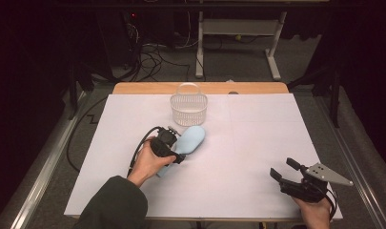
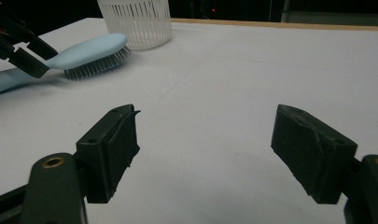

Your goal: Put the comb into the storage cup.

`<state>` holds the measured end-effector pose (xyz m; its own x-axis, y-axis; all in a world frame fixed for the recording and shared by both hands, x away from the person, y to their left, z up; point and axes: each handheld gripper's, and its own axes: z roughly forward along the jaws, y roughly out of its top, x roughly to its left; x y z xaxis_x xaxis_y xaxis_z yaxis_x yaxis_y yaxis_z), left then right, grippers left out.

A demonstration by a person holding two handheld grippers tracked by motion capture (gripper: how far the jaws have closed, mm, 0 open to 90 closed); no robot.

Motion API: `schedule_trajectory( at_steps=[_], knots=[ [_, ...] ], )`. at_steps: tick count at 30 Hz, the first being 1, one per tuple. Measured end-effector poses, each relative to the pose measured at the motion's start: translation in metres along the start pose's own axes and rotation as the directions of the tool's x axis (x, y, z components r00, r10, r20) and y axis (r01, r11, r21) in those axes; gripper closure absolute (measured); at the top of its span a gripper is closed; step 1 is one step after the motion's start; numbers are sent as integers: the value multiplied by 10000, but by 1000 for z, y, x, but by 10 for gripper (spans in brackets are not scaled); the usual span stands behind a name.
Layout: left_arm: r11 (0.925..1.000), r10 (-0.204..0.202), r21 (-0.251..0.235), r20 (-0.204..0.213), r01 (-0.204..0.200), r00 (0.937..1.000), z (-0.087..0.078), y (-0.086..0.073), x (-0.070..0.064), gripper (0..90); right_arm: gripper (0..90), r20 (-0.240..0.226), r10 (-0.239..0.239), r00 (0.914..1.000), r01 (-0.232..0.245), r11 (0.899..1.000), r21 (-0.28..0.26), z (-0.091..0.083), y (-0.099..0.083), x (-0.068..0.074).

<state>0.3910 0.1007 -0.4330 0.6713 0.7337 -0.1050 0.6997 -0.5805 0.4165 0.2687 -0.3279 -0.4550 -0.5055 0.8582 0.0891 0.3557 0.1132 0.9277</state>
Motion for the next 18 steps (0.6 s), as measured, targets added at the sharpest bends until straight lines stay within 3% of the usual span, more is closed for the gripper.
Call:
schedule_trajectory(
  at_steps=[18],
  knots=[
    [9996,-8,269,44,7,10000,11,3,1,417,233,-12,22,10000,-22,10000,4,0,0,0]
  ],
)
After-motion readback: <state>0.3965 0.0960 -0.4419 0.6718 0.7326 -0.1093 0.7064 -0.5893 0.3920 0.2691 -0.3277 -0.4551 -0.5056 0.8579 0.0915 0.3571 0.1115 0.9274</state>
